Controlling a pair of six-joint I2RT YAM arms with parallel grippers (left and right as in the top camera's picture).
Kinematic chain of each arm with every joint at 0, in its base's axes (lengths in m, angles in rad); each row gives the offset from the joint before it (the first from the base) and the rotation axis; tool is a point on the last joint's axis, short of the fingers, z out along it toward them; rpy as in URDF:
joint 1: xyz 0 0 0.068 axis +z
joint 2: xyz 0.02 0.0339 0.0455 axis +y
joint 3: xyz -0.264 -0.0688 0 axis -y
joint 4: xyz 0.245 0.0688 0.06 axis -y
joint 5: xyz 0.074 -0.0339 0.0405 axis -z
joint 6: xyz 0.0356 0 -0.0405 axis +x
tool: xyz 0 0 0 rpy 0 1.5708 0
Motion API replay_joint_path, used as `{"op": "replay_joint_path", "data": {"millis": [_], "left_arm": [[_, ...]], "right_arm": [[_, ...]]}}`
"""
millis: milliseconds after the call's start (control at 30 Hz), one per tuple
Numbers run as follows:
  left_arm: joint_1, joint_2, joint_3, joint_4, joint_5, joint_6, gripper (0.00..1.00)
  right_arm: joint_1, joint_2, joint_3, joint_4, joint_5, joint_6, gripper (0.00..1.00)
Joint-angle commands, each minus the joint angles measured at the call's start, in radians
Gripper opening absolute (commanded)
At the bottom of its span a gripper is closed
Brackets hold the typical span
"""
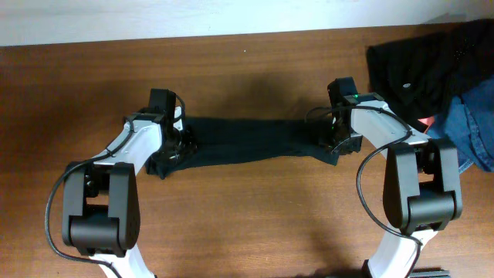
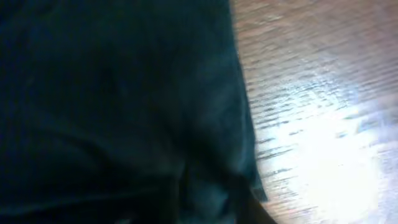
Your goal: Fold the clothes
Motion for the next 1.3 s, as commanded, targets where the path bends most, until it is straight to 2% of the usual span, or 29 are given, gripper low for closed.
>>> {"op": "replay_joint_path", "data": {"millis": [0,200,433,600,833,900,1033,1100,1167,1200,1267], "left_arm": [[-0.008,0.102,-0.039,0.013,-0.047,-0.005,0.15],[-0.008,0.102,-0.039,0.013,-0.047,-0.005,0.15],[-0.008,0.102,-0.039,0.013,-0.047,-0.005,0.15],[-0.008,0.102,-0.039,0.013,-0.049,-0.005,0.15],[-0.008,0.102,-0.039,0.013,-0.05,-0.005,0.15],[-0.008,0.102,-0.039,0.013,-0.05,-0.005,0.15],[-0.008,0.102,-0.039,0.013,-0.05,-0.005,0.15],[-0.008,0.102,-0.039,0.013,-0.05,-0.005,0.15],[-0.008,0.102,-0.039,0.012,-0.05,-0.005,0.15],[-0.008,0.102,-0.039,0.012,-0.05,-0.005,0.16],[-0.008,0.102,-0.039,0.011,-0.05,-0.005,0.15]], "right_arm": [[0.001,0.016,-0.012,0.003,-0.007,0.01,0.04],[0.001,0.016,0.033,-0.045,-0.007,0.007,0.04],[0.001,0.015,0.164,-0.167,-0.003,0.006,0.04],[0.001,0.015,0.2,-0.185,0.0,0.006,0.05],[0.001,0.016,0.2,-0.224,0.05,0.006,0.17],[0.001,0.016,0.2,-0.23,0.057,0.006,0.17],[0.001,0.016,0.2,-0.226,0.06,0.006,0.17],[0.001,0.016,0.2,-0.221,0.06,0.006,0.09],[0.001,0.016,0.2,-0.219,0.061,0.007,0.08],[0.001,0.016,0.2,-0.219,0.062,0.006,0.08],[0.001,0.016,0.199,-0.228,0.065,0.007,0.24]]}}
